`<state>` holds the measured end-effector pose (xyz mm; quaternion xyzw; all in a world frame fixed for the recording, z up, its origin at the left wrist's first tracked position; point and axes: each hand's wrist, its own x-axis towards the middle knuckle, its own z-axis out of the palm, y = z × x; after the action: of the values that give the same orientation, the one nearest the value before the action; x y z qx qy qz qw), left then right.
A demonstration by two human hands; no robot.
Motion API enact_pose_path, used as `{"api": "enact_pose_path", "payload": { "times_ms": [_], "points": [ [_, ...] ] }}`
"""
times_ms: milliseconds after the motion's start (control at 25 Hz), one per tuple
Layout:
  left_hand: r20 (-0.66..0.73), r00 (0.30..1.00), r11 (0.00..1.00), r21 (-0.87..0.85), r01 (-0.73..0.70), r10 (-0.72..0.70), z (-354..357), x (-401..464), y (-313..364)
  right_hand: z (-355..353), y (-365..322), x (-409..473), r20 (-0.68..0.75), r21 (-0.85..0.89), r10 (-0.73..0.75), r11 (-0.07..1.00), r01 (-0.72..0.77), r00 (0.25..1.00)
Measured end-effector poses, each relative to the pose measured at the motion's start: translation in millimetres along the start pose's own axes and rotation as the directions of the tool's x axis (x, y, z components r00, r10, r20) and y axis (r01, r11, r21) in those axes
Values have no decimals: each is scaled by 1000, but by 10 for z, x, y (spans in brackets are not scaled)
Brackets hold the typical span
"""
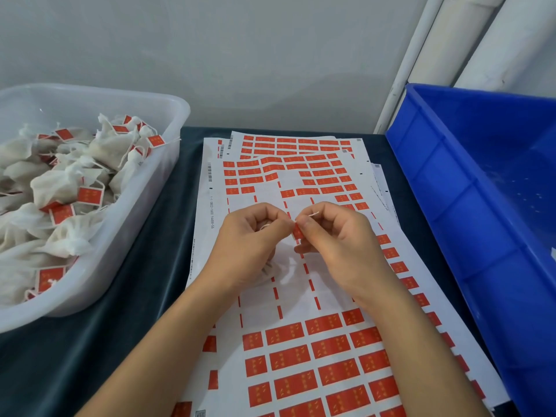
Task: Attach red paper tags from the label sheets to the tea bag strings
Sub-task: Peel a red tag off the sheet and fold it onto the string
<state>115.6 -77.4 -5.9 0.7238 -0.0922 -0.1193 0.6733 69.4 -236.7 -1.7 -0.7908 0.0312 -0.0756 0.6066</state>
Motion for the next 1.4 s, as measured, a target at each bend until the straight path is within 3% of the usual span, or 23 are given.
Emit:
{"api": "enact_pose_path", "payload": {
  "times_ms": [320, 680, 1000, 1160, 1400],
  "points": [
    [8, 999, 999, 22, -40, 39, -2, -12, 4, 6, 20, 8, 27, 68, 23, 997, -24, 999],
    [-48, 997, 995, 81, -51, 55, 37, -15, -3, 7, 58, 23, -57, -19, -39, 999, 38, 998],
    [-34, 996, 991, 106, -79, 83, 33, -27, -5, -8, 42, 13, -29, -41, -56, 998, 55, 998],
    [-16, 999, 997, 64, -46, 47, 35, -21, -10, 3, 36, 16, -81, 41, -5, 999, 8, 997],
    [5, 998, 968, 242, -62, 62, 49, 2, -36, -2, 31, 27, -96, 100, 45, 994, -35, 994]
  ]
}}
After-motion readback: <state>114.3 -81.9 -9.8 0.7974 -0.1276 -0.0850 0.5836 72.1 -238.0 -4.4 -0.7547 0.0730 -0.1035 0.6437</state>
